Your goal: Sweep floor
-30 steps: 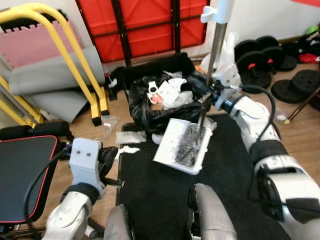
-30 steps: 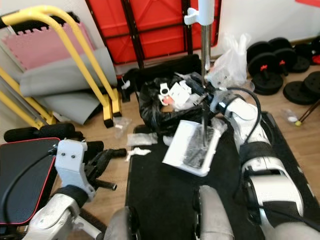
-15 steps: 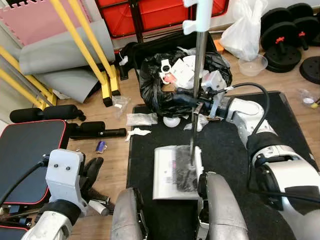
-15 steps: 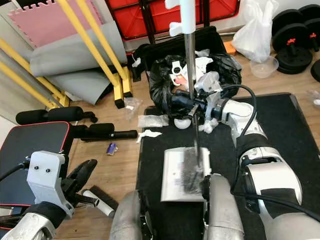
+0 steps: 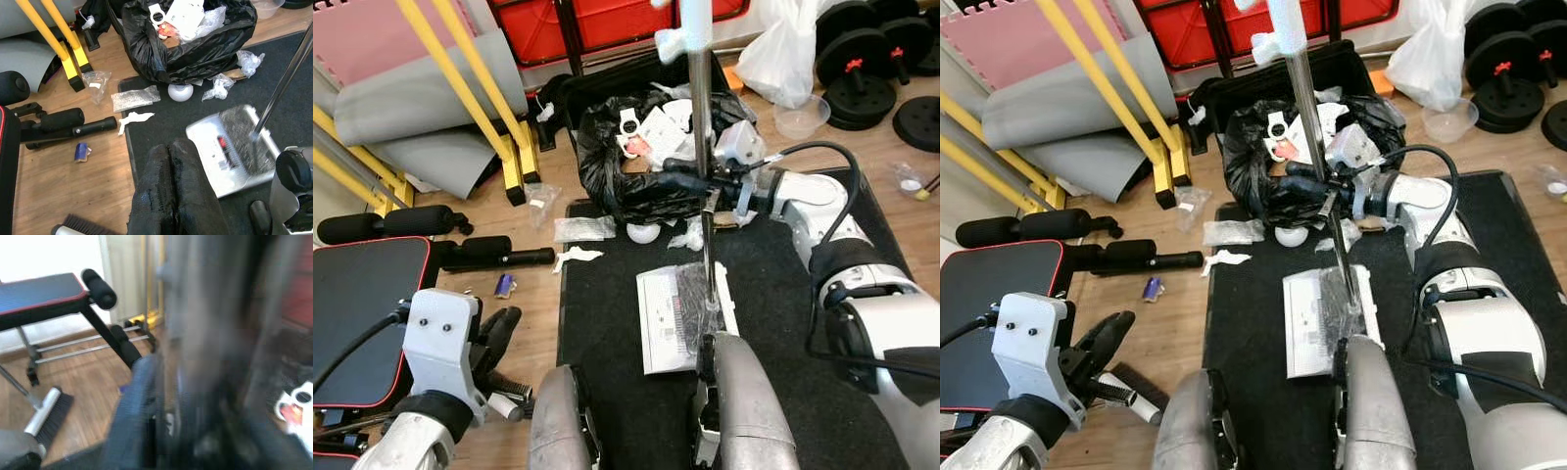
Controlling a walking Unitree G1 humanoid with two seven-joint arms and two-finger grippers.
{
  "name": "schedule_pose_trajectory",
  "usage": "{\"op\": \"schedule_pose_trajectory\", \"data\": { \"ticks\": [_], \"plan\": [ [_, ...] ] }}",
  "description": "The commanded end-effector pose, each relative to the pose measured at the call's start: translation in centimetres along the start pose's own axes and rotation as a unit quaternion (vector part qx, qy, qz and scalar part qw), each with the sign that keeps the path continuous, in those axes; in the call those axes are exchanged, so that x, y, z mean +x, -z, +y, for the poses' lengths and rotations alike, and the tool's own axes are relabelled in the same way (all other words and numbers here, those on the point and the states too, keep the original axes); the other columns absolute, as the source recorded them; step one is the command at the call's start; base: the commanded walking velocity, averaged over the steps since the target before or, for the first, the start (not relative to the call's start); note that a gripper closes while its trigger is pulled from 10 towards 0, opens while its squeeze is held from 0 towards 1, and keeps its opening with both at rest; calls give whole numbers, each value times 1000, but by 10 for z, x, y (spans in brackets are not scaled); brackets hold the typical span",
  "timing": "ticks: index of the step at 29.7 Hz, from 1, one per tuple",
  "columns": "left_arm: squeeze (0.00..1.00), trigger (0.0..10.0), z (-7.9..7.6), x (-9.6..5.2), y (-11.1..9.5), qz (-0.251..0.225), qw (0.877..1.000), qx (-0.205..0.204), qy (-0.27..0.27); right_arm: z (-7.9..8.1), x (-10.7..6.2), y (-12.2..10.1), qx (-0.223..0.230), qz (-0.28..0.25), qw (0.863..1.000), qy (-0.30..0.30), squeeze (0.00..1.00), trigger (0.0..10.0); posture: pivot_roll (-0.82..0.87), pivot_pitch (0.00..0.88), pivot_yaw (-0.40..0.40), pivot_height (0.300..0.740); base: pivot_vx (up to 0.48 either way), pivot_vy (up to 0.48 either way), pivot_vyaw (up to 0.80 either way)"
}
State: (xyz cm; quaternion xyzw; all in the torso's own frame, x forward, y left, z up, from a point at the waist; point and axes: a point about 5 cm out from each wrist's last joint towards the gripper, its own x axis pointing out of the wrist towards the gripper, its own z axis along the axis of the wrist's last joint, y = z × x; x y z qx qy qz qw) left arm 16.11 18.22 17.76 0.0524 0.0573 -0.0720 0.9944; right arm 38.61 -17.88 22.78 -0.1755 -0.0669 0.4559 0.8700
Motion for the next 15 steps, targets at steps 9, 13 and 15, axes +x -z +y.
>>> {"op": "schedule_pose_trajectory", "data": {
  "ticks": [9, 13, 15],
  "plan": [
    [0, 10000, 1, 0, 1, 13, 1000, -1, 12, -3, -14, 14, -24, 40, 998, 40, 1000, 10000, 177, 283, 112, 565, 0, 0, 0],
    [0, 10000, 0, 4, 2, 11, 1000, -5, 14, 7, -30, 33, -2, 57, 998, 9, 1000, 10000, 155, 278, 108, 565, 0, 0, 0],
    [0, 10000, 0, 4, 2, 11, 1000, -5, 14, 7, -30, 33, -2, 57, 998, 9, 1000, 10000, 155, 278, 108, 565, 0, 0, 0]
  ]
}}
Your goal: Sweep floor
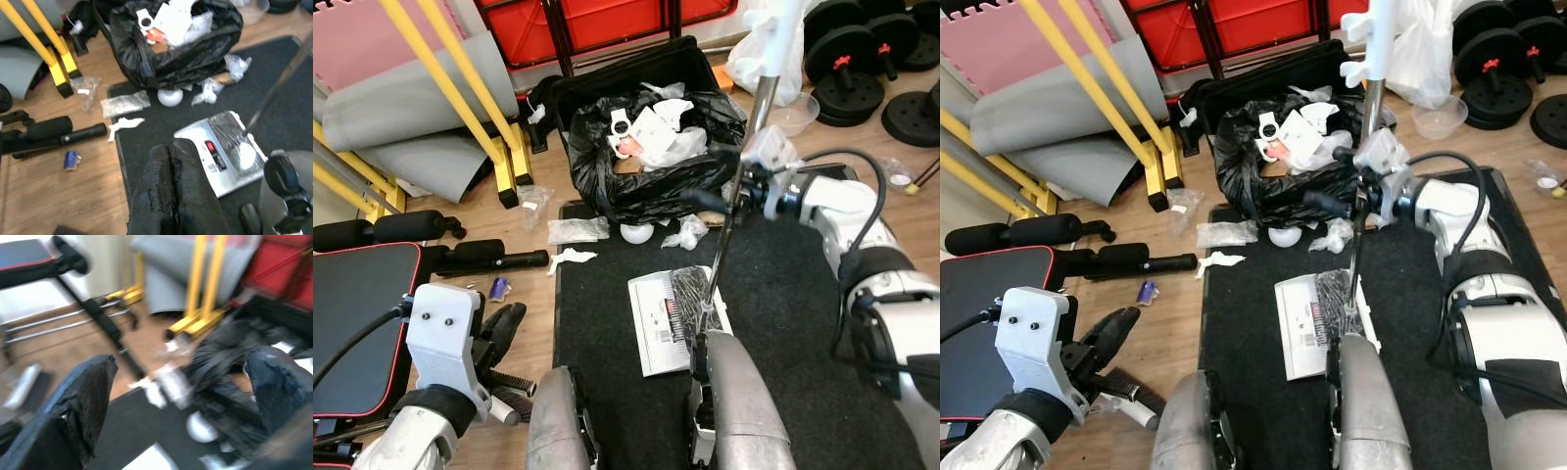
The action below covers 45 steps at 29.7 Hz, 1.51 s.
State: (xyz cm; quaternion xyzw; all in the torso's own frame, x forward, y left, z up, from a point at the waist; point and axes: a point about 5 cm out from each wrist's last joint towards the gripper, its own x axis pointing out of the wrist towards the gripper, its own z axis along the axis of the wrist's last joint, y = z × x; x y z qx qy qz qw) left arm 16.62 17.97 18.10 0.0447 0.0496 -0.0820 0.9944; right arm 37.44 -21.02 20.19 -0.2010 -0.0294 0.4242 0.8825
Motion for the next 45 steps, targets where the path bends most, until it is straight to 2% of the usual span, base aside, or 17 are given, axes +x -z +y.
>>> {"op": "schedule_pose_trajectory", "data": {
  "ticks": [1, 4, 6, 7, 9, 10, 12, 13, 15, 18, 25, 29, 34, 38, 41, 43, 45],
  "plan": [
    [0, 10000, 1, 1, 6, 19, 1000, 0, 5, 12, -5, 15, 15, 17, 999, -40, 1000, 10000, 140, 274, 107, 565, 0, 0, 0],
    [0, 10000, 0, 5, 7, 16, 1000, -3, 8, 22, -14, 30, 30, 32, 997, -59, 1000, 10000, 113, 264, 100, 565, 0, 0, 0],
    [0, 10000, -3, 13, 8, 7, 1000, -10, 14, 39, -32, 51, 56, 42, 996, -55, 1000, 10000, 71, 244, 89, 565, 0, 0, 0],
    [0, 10000, -5, 17, 8, 1, 1000, -14, 17, 46, -41, 60, 64, 52, 996, -43, 741, 10000, 56, 234, 81, 565, 0, 0, 0],
    [0, 10000, -7, 20, 8, -2, 1000, -16, 19, 50, -47, 65, 68, 58, 995, -35, 741, 10000, 51, 230, 78, 565, 0, 0, 0],
    [0, 10000, -8, 24, 8, -7, 1000, -19, 20, 54, -54, 69, 72, 65, 995, -24, 153, 10000, 30, 218, 69, 565, 0, 0, 0],
    [0, 10000, -8, 25, 8, -10, 1000, -21, 21, 57, -58, 71, 75, 70, 995, -18, 153, 10000, 30, 218, 69, 565, 0, 0, 0],
    [0, 10000, -10, 29, 8, -12, 999, -24, 21, 57, -62, 74, 77, 78, 994, -5, 0, 10000, -6, 201, 59, 565, 0, 0, 0],
    [0, 10000, -14, 40, 9, -24, 999, -34, 25, 54, -81, 81, 65, 106, 991, 57, 0, 10000, -55, 175, 49, 565, 0, 0, 0],
    [0, 10000, -15, 44, 9, -29, 999, -37, 27, 51, -86, 81, 70, 106, 988, 87, 0, 10000, -55, 175, 49, 565, 0, 0, 0],
    [0, 10000, -17, 54, 10, -43, 998, -43, 21, 31, -81, 71, 60, 82, 978, 185, 0, 10000, -84, 131, 32, 565, 0, 0, 0],
    [0, 10000, -20, 56, 10, -50, 997, -46, 19, 25, -72, 57, 45, 63, 979, 191, 0, 10000, -84, 130, 21, 565, 0, 0, 0],
    [0, 10000, -21, 55, 11, -55, 997, -47, 17, 27, -67, 56, 31, 79, 980, 178, 0, 10000, -79, 132, 16, 565, 0, 0, 0],
    [0, 10000, -21, 54, 10, -56, 997, -47, 15, 51, -63, 64, 57, 85, 985, 142, 0, 10000, -79, 135, 17, 565, 0, 0, 0],
    [0, 10000, -21, 56, 11, -57, 997, -46, 14, 75, -63, 59, 125, 48, 986, 97, 0, 10000, -92, 127, 19, 565, 0, 0, 0],
    [0, 10000, -21, 57, 11, -57, 997, -45, 13, 80, -63, 58, 138, 39, 986, 88, 0, 10000, -92, 127, 19, 565, 0, 0, 0],
    [0, 10000, -18, 58, 13, -58, 997, -44, 4, 108, -65, 53, 171, 24, 983, 58, 0, 10000, -110, 110, 16, 575, 0, 0, 0]
  ]
}}
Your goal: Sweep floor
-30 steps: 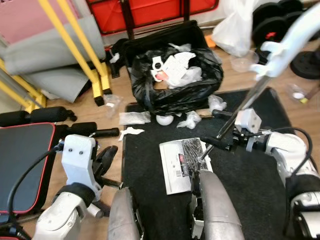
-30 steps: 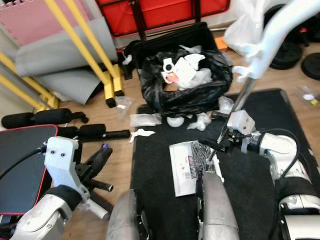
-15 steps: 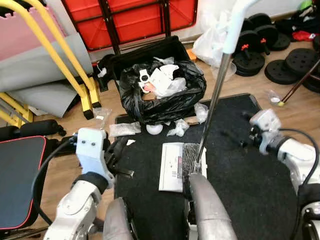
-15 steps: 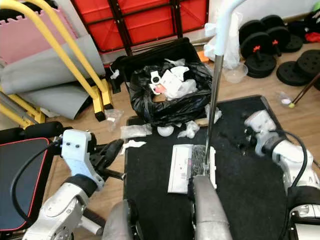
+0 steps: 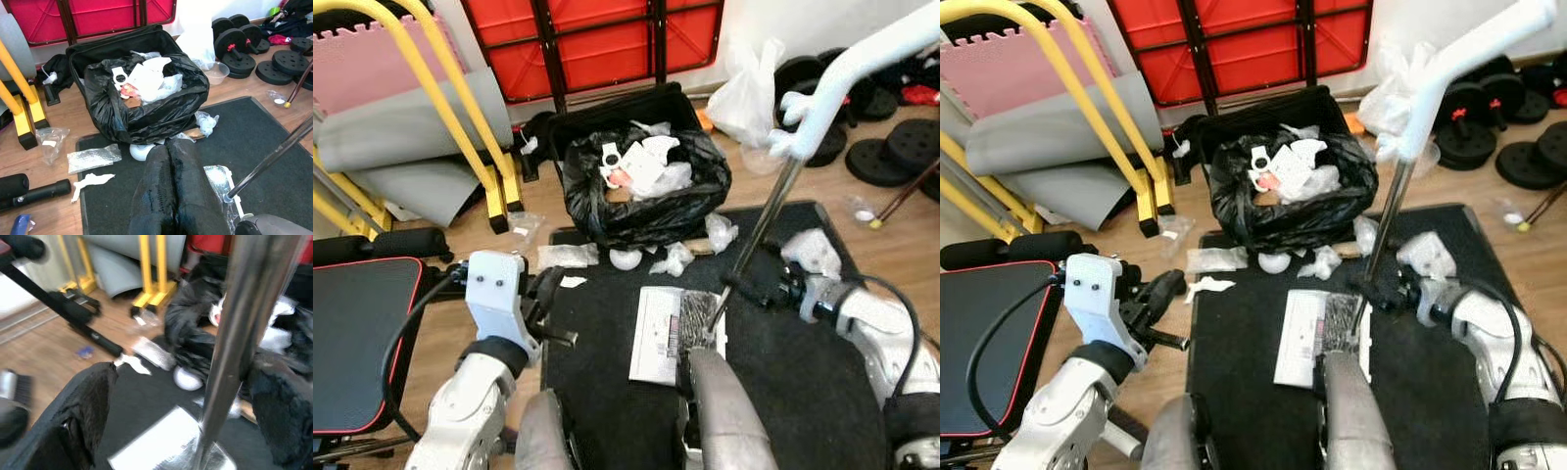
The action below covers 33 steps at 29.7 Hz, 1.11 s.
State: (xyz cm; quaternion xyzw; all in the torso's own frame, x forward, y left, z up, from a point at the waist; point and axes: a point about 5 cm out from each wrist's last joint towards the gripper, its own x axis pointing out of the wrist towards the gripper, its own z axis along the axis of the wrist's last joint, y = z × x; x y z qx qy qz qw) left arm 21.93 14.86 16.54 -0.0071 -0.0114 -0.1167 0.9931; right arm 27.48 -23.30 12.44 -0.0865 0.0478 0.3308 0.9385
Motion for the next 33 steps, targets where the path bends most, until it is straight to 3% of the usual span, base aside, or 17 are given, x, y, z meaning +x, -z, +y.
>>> {"op": "schedule_pose_trajectory", "data": {
  "ticks": [1, 6, 9, 11, 13, 14, 16, 22, 28, 29, 33],
  "plan": [
    [0, 10000, 8, -1, 6, 7, 999, 2, -38, 31, 0, 2, 37, -9, 998, -49, 0, 10000, -111, 108, 15, 580, 0, 0, 0],
    [0, 10000, 14, -3, 11, 10, 998, 3, -60, 50, -6, 5, 61, -7, 997, -52, 0, 10000, -123, 92, 5, 595, 0, 0, 0],
    [0, 10000, 15, -3, 12, 11, 998, 3, -65, 52, -6, 7, 65, -2, 997, -44, 0, 10000, -130, 85, -2, 600, 0, 0, 0],
    [0, 10000, 15, -1, 14, 9, 998, 2, -70, 49, -5, 13, 55, 16, 998, -2, 0, 10000, -137, 75, -9, 610, 0, 0, 0],
    [0, 10000, 14, 1, 14, 5, 997, 1, -71, 35, -2, 16, 30, 31, 998, 54, 0, 10000, -140, 66, -12, 620, 0, 0, 0],
    [0, 10000, 14, 1, 14, 5, 997, 1, -71, 35, -2, 16, 30, 31, 998, 54, 0, 10000, -140, 66, -12, 620, 0, 0, 0],
    [0, 10000, 13, 3, 15, 3, 998, 1, -70, 20, -3, 13, 17, 46, 993, 104, 0, 10000, -139, 55, -18, 630, 0, 0, 0],
    [0, 10000, 13, 3, 16, -2, 998, -1, -68, 2, -11, 14, -15, 88, 983, 159, 0, 10000, -137, 57, -22, 655, 0, 0, 0],
    [0, 10000, 12, 1, 17, -2, 998, -4, -65, 4, -18, 22, -10, 111, 984, 138, 0, 10000, -135, 60, -21, 675, 0, 0, 0],
    [0, 10000, 12, 1, 18, -2, 998, -6, -59, 13, -21, 23, 17, 106, 988, 111, 0, 10000, -136, 62, -18, 685, 0, 0, 0],
    [0, 10000, 12, 1, 18, -3, 999, -8, -52, 18, -25, 22, 38, 95, 989, 106, 0, 10000, -139, 65, -18, 700, 0, 0, 0]
  ]
}}
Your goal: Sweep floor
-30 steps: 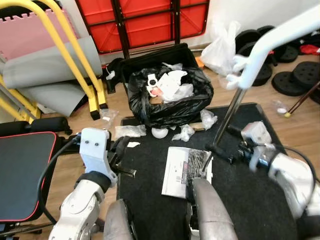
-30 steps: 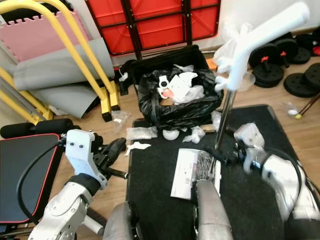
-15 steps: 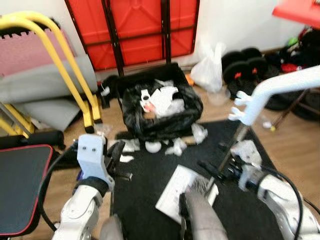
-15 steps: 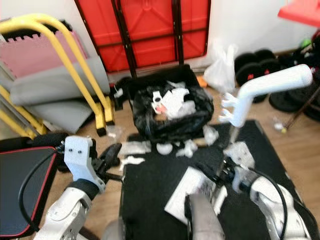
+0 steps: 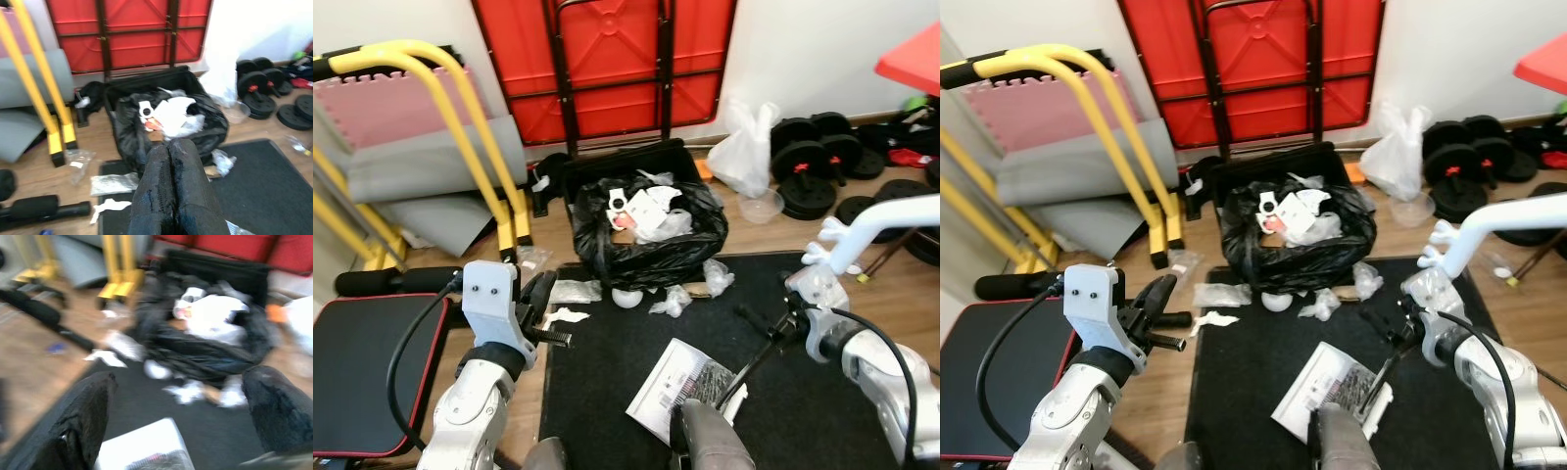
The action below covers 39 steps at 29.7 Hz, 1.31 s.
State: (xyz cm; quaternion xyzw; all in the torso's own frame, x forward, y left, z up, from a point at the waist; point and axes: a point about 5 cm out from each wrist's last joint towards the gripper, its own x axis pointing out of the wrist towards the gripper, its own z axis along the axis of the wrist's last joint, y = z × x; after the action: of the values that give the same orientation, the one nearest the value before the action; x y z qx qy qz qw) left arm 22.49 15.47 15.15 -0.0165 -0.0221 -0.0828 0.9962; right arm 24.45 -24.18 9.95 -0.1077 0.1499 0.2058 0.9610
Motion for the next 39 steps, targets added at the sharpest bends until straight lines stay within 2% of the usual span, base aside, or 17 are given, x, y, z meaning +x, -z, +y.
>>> {"op": "schedule_pose_trajectory", "data": {
  "ticks": [1, 4, 6, 7, 9, 10, 13, 17, 19, 22, 24, 29, 31, 34, 36, 37, 39],
  "plan": [
    [0, 10000, 4, -2, 4, 8, 1000, 0, -18, 3, -2, -4, 17, -16, 1000, -13, 0, 10000, -139, 65, -18, 700, 0, 0, 0],
    [0, 10000, 4, -3, 5, 8, 1000, -2, -16, 4, -9, -1, 35, -17, 999, -16, 0, 10000, -146, 69, -16, 710, 0, 0, 0],
    [0, 10000, 3, -4, 6, 8, 1000, -6, -10, 7, -23, 25, 29, 41, 998, -23, 0, 10000, -150, 72, -21, 720, 0, 0, 0],
    [0, 10000, 3, -4, 6, 8, 1000, -6, -10, 7, -23, 25, 29, 41, 998, -23, 0, 10000, -150, 72, -21, 720, 0, 0, 0],
    [0, 10000, 2, -5, 6, 8, 1000, -9, -7, 5, -36, 54, 19, 109, 994, -19, 0, 10000, -152, 74, -23, 730, 0, 0, 0],
    [0, 10000, 2, -5, 6, 8, 1000, -9, -7, 5, -36, 54, 19, 109, 994, -19, 0, 10000, -152, 74, -23, 730, 0, 0, 0],
    [0, 10000, 6, -7, 8, 10, 1000, -10, -10, -8, -48, 90, 31, 190, 981, 37, 0, 10000, -148, 73, -25, 740, 0, 0, 0],
    [0, 10000, 8, -7, 9, 11, 1000, -10, -12, -11, -49, 96, 32, 204, 977, 51, 0, 10000, -147, 73, -25, 740, 0, 0, 0],
    [0, 10000, 11, -8, 10, 12, 1000, -8, -18, -16, -50, 113, 21, 254, 963, 83, 0, 10000, -142, 73, -28, 740, 0, 0, 0],
    [0, 10000, 13, -9, 10, 13, 1000, -6, -21, -17, -52, 126, 12, 296, 950, 95, 0, 10000, -136, 74, -29, 740, 0, 0, 0],
    [0, 10000, 18, -12, 13, 18, 999, -2, -35, -9, -50, 139, 26, 327, 941, 81, 0, 10000, -127, 74, -33, 740, 0, 0, 0],
    [0, 10000, 30, -15, 20, 31, 998, 3, -63, 5, -47, 153, 44, 348, 935, 50, 0, 10000, -125, 71, -34, 740, 0, 0, 0],
    [0, 10000, 46, -20, 36, 60, 994, 14, -93, 17, -44, 166, 59, 368, 927, 36, 0, 10000, -122, 68, -39, 740, 0, 0, 0],
    [0, 10000, 53, -22, 45, 76, 991, 20, -104, 22, -43, 172, 66, 377, 923, 33, 0, 10000, -122, 68, -39, 740, 0, 0, 0],
    [0, 10000, 76, -34, 75, 133, 981, 31, -137, 32, -38, 180, 80, 388, 918, 29, 0, 10000, -115, 55, -40, 740, 0, 0, 0],
    [0, 10000, 76, -34, 75, 133, 981, 31, -137, 32, -38, 180, 80, 388, 918, 29, 0, 10000, -115, 55, -40, 740, 0, 0, 0],
    [0, 10000, 102, -55, 117, 211, 959, 13, -188, 43, -33, 187, 79, 401, 912, 24, 0, 10000, -110, 44, -36, 740, 0, 0, 0]
  ]
}}
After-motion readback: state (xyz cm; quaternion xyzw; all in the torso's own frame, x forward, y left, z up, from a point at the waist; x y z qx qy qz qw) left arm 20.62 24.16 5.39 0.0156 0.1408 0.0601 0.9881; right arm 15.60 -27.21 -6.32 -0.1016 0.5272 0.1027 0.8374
